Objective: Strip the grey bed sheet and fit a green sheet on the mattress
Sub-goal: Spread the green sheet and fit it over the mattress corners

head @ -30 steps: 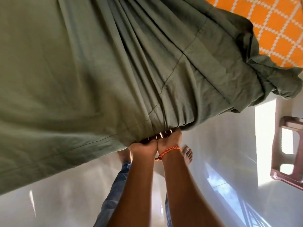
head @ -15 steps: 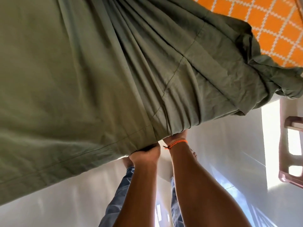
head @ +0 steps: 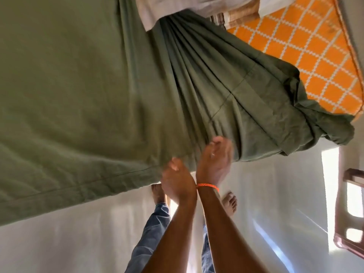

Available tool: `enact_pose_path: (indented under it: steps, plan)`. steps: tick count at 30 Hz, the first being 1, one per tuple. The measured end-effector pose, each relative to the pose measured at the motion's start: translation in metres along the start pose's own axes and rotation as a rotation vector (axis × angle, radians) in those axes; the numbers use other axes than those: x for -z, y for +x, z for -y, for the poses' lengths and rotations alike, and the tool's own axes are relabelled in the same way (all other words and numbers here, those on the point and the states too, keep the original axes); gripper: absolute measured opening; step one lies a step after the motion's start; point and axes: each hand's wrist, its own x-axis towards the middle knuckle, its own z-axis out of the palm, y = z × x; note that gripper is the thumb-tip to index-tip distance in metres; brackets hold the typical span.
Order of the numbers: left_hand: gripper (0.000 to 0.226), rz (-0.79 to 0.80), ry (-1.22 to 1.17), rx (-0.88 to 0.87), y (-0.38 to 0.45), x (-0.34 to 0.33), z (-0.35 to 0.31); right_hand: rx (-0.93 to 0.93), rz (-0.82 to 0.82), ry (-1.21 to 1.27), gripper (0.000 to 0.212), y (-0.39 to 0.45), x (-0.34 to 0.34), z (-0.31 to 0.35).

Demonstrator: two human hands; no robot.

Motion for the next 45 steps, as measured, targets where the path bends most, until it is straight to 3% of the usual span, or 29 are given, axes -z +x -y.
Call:
enact_pose_path:
  steps: [3,4,7,10,12,14,16,19,25,29,32,33,36,37,41,45]
  plan:
    - [0.012,-0.031,-0.189,-0.265,0.042,-0.001,-0.019,0.295,0.33,-0.066,0.014,0.016,-0.033,0.037]
    - [0.017,-0.007,-0.243,-0.305,0.059,-0.006,-0.024,0.331,0.374,-0.142,0.02,0.025,-0.046,0.049]
    - [0.032,0.007,-0.282,-0.368,0.093,-0.014,-0.041,0.38,0.382,-0.424,0.045,0.042,-0.083,0.071]
    - [0.04,-0.051,-0.213,-0.507,0.105,-0.02,-0.05,0.456,0.451,-0.549,0.031,0.059,-0.094,0.077]
    - [0.044,-0.068,-0.096,-0.682,0.105,-0.023,-0.056,0.403,0.451,-0.595,0.028,0.082,-0.082,0.068]
    - [0.049,0.039,0.043,-0.895,0.102,-0.033,-0.063,0.299,0.37,-0.618,0.032,0.103,-0.064,0.057]
    - [0.054,0.232,0.157,-0.961,0.092,-0.044,-0.072,0.299,0.35,-0.618,0.031,0.112,-0.055,0.053]
    - [0.064,0.381,0.326,-0.925,0.077,-0.058,-0.067,0.247,0.403,-0.538,0.03,0.107,-0.053,0.056]
    - [0.074,0.347,0.323,-0.91,0.075,-0.061,-0.06,0.152,0.479,-0.445,0.03,0.112,-0.047,0.046]
    - [0.064,0.046,0.288,-0.894,0.058,-0.056,-0.066,0.196,0.444,-0.388,0.046,0.115,-0.045,0.054]
    - [0.045,-0.124,0.217,-0.798,0.049,-0.062,-0.074,0.426,0.337,-0.333,0.027,0.133,-0.054,0.055]
    - [0.044,-0.135,0.183,-0.76,0.046,-0.065,-0.077,0.461,0.324,-0.343,0.031,0.143,-0.055,0.055]
    - [0.045,-0.12,-0.004,-0.629,0.036,-0.072,-0.087,0.453,0.399,-0.444,0.079,0.182,-0.051,0.06]
    - [0.046,-0.122,-0.043,-0.607,0.031,-0.075,-0.091,0.48,0.442,-0.516,0.082,0.197,-0.047,0.06]
    - [0.053,-0.077,0.006,-0.569,0.018,-0.08,-0.096,0.629,0.554,-0.749,0.042,0.251,-0.026,0.059]
    - [0.055,0.001,0.094,-0.454,0.003,-0.076,-0.09,0.516,0.477,-0.717,0.04,0.289,0.001,0.048]
